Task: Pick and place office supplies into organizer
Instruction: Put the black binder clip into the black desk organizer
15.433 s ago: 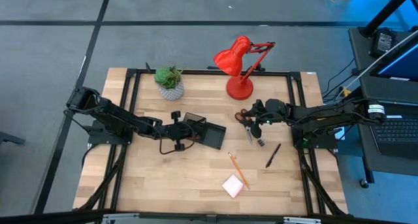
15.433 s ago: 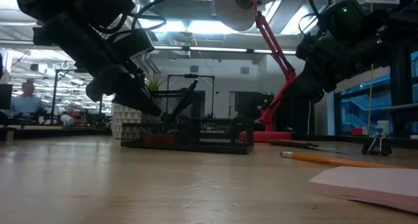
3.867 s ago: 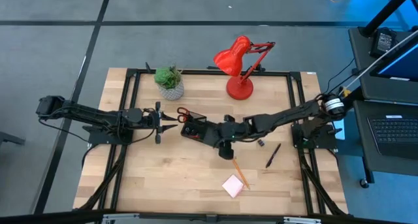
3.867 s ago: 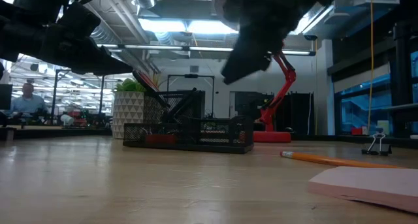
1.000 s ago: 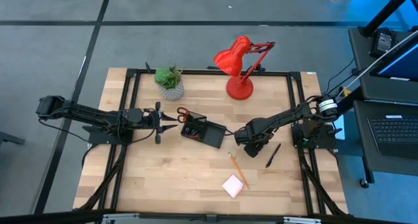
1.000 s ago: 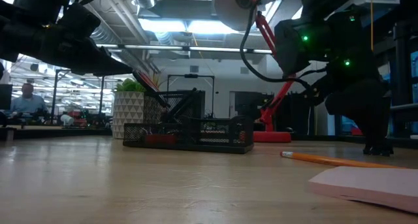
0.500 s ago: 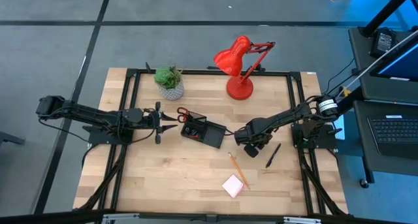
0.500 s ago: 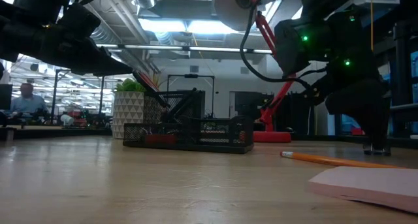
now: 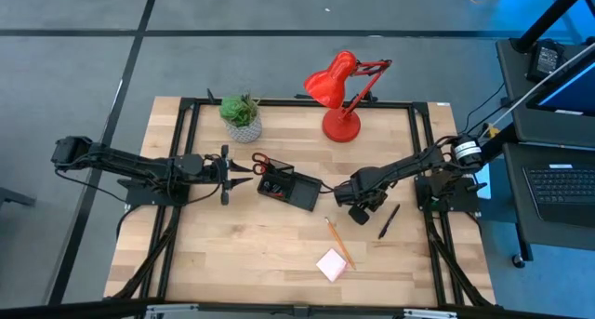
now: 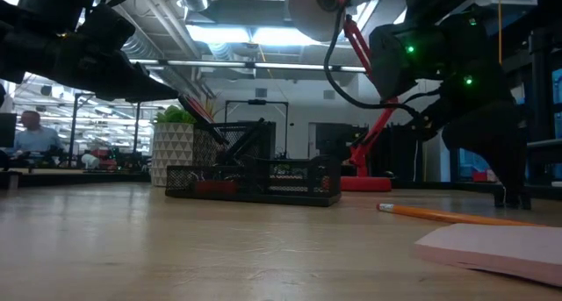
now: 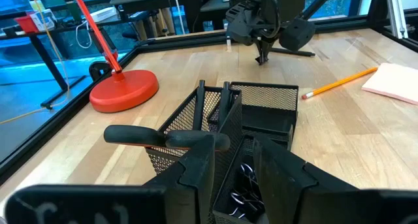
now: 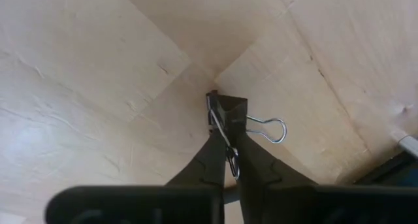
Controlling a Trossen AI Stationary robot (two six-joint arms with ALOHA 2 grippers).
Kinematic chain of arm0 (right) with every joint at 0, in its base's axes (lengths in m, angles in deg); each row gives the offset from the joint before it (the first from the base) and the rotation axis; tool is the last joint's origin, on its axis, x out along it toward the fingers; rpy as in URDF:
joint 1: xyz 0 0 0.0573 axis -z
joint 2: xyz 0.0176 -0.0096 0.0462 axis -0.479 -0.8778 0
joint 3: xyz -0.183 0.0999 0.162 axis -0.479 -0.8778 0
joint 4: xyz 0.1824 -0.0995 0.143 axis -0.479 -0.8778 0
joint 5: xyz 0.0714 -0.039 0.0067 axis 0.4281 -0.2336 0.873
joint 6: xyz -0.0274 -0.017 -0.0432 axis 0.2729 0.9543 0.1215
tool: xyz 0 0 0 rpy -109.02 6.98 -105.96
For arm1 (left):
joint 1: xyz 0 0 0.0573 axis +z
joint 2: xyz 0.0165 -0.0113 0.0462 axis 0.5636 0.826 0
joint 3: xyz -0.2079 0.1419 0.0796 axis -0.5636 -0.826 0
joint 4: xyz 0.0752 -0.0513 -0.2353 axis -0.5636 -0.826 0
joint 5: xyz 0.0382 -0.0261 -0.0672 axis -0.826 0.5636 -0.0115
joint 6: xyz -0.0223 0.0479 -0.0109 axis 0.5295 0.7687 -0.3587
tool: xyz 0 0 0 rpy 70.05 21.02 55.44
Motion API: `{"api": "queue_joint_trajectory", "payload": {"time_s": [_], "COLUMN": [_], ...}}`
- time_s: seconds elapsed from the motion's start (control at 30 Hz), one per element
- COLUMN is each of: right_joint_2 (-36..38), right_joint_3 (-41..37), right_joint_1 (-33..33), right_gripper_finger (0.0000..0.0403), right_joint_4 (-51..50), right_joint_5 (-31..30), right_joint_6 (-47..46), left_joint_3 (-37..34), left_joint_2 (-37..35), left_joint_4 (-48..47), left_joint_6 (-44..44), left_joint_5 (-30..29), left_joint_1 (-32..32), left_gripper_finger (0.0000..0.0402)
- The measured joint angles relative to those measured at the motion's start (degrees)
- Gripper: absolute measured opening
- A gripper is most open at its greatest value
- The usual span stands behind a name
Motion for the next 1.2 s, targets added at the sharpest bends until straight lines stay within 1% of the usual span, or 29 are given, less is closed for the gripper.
{"api": "queue_joint_trajectory", "payload": {"time_s": [0.33, 0.57, 0.7, 1.0, 1.07, 1.2], "right_joint_2": [0.00, -0.26, -0.26, -0.26, -0.26, -0.26], "right_joint_3": [0.05, 3.34, 5.80, 10.06, 10.62, 10.84], "right_joint_1": [0.00, -0.02, -0.02, -0.02, -0.02, -0.02], "right_gripper_finger": [0.0019, 0.0017, 0.0017, 0.0017, 0.0017, 0.0018], "right_joint_4": [0.04, 1.90, 7.25, 25.27, 28.07, 32.09], "right_joint_5": [-0.07, 0.20, 0.54, 7.62, 8.65, 8.76], "right_joint_6": [2.22, 7.86, 13.38, 27.36, 28.93, 31.30], "left_joint_3": [0.00, 0.00, 0.00, 0.00, 0.00, 0.00], "left_joint_2": [0.00, 0.00, 0.01, -0.01, -0.01, -0.01], "left_joint_4": [0.00, 0.00, 0.00, 0.00, 0.00, 0.00], "left_joint_6": [0.09, 0.11, 0.12, 0.13, 0.11, 0.12], "left_joint_5": [0.00, 0.00, 0.00, 0.00, 0.00, 0.00], "left_joint_1": [0.00, 0.00, 0.00, 0.00, 0.00, 0.00], "left_gripper_finger": [0.0100, 0.0100, 0.0100, 0.0100, 0.0100, 0.0100]}}
